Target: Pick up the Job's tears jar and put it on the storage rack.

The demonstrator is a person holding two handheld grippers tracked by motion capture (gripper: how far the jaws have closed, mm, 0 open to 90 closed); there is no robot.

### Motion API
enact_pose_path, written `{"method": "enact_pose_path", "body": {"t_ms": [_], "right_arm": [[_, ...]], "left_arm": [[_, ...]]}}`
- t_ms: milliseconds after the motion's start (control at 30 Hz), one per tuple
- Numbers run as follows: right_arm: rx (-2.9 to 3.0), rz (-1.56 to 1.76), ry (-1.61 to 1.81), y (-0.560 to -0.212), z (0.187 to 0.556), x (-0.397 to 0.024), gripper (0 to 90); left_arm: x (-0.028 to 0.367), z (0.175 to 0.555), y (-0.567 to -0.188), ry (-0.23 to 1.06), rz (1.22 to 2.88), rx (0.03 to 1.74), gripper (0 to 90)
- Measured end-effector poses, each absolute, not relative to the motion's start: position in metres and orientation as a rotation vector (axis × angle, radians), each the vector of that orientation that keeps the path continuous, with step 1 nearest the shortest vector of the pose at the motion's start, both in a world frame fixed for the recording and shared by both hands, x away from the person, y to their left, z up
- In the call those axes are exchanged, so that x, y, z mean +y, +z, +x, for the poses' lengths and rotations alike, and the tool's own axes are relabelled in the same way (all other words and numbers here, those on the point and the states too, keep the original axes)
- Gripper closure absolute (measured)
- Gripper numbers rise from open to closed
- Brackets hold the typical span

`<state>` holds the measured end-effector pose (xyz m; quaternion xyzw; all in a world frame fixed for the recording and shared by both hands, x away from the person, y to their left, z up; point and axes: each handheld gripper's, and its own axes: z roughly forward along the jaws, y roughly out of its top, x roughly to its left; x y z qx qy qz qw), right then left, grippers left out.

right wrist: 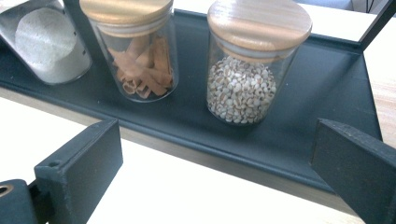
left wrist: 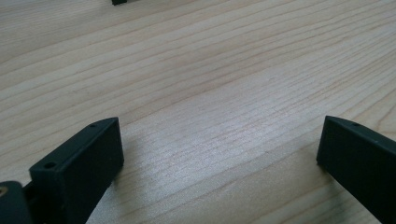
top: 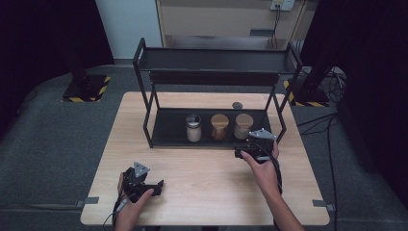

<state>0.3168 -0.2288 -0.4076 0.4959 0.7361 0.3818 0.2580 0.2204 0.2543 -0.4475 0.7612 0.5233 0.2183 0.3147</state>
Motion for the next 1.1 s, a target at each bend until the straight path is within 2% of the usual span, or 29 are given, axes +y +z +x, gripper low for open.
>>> {"method": "enact_pose_path", "body": {"t_ms": [1100], "right_arm": [[2.053,1.272,1.069,-0.411,0.286,-0.243,2.1]], "left_arm": [[0.254,0.22,-0.447,0.575,2.006,1.379,0.0]]}}
